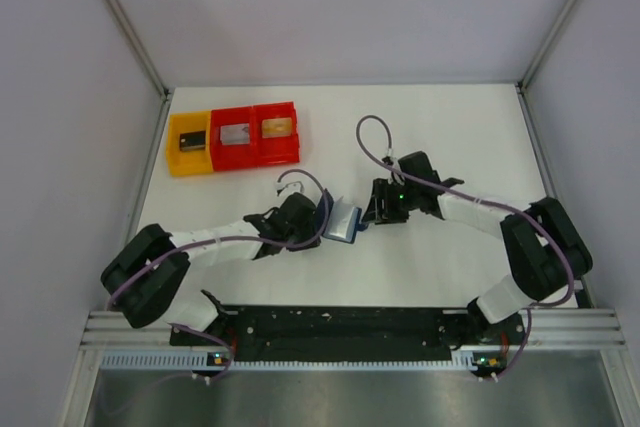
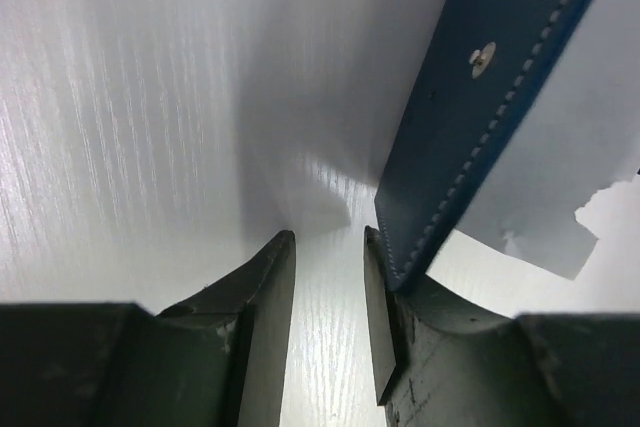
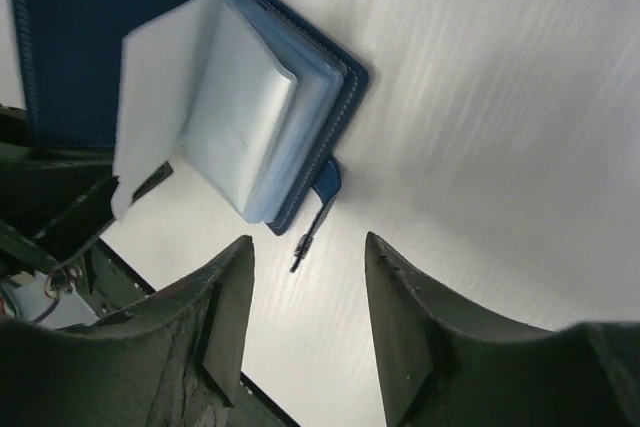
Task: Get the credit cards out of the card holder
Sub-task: Open the card holder at the center of the board.
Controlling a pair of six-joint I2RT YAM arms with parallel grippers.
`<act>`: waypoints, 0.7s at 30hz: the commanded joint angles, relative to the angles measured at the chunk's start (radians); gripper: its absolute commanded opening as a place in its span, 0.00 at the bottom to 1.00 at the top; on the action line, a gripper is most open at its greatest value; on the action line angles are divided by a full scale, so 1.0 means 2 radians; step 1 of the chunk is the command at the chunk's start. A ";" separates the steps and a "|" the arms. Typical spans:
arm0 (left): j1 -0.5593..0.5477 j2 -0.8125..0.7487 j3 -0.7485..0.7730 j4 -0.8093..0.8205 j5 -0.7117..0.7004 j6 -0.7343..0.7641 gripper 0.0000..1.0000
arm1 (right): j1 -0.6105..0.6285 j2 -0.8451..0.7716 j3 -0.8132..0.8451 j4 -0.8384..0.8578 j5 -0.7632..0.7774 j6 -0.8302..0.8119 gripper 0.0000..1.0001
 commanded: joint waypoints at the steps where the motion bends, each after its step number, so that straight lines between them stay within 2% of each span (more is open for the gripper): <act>1: -0.003 -0.003 -0.016 -0.017 0.011 -0.015 0.41 | -0.004 -0.061 0.045 -0.026 0.033 -0.019 0.52; 4: -0.004 -0.029 -0.016 -0.017 0.002 -0.008 0.54 | -0.004 -0.075 0.055 -0.027 0.036 -0.013 0.57; 7: -0.004 -0.052 -0.008 -0.026 -0.010 0.005 0.73 | -0.003 -0.073 0.061 -0.020 0.034 -0.005 0.57; 10: -0.004 -0.063 0.008 -0.037 -0.013 0.018 0.85 | -0.001 -0.067 0.062 0.001 0.020 0.014 0.52; 14: -0.004 -0.072 0.020 -0.036 -0.014 0.031 0.86 | 0.000 -0.045 0.059 0.025 0.028 0.046 0.44; 21: -0.004 -0.054 0.037 -0.023 -0.026 0.046 0.82 | 0.001 0.021 0.068 0.051 0.033 0.053 0.43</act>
